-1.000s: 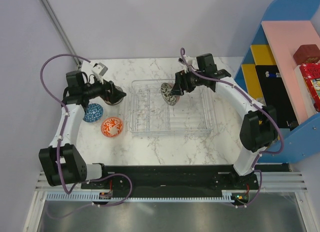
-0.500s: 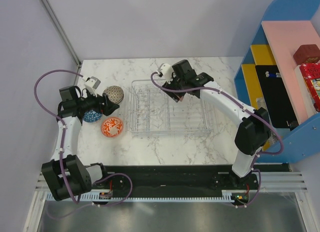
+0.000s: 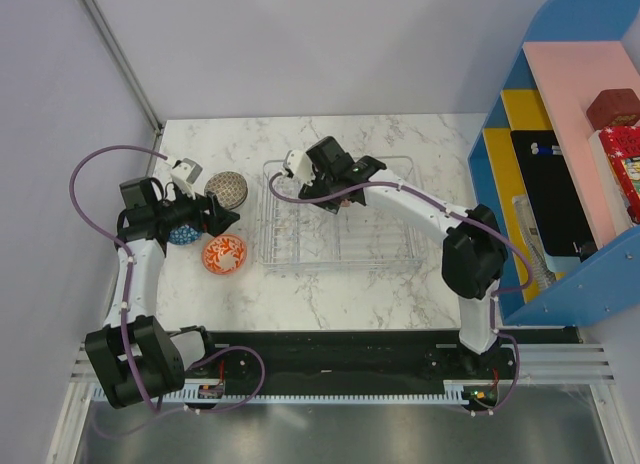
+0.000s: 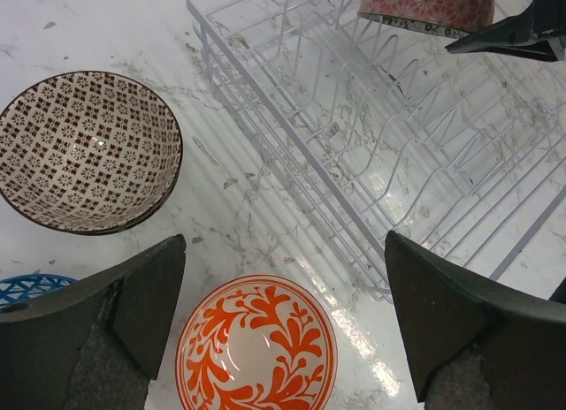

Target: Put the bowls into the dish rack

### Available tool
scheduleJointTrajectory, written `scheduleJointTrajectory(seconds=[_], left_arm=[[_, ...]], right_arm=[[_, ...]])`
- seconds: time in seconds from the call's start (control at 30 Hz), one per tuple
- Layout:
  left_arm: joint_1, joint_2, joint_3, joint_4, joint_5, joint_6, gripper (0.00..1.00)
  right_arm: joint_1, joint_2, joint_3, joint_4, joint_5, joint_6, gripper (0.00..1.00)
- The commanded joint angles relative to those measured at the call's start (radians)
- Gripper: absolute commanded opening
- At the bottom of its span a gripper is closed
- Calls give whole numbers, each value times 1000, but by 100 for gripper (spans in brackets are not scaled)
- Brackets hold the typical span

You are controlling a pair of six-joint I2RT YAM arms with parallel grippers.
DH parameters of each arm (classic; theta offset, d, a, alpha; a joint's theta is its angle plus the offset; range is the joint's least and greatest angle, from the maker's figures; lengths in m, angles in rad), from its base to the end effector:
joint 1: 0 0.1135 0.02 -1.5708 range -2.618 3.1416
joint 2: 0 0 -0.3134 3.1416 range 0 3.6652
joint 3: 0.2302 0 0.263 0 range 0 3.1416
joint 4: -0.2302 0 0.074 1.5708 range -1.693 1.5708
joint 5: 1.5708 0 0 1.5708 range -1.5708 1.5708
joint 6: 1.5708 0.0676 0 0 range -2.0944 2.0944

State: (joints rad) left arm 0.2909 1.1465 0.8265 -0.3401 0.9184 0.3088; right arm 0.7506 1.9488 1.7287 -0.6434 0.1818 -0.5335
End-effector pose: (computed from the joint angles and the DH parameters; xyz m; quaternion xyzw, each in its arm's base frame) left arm 0.2490 0.0185 0.3050 0.2021 0.8033 -0.2639 0.4942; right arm 0.3666 0.3252 0.3006 -0.5343 0.7670 -0.0473 0.3521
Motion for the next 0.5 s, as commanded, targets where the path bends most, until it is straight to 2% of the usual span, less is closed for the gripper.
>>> scheduleJointTrajectory(seconds=[0.0, 0.47], left_arm=[[5, -16, -9, 41, 28, 29, 100], [7, -22, -18, 50, 25, 27, 100]], right_arm=[[10, 8, 87, 57, 36, -39, 0], [70, 104, 155, 53, 44, -95, 0]])
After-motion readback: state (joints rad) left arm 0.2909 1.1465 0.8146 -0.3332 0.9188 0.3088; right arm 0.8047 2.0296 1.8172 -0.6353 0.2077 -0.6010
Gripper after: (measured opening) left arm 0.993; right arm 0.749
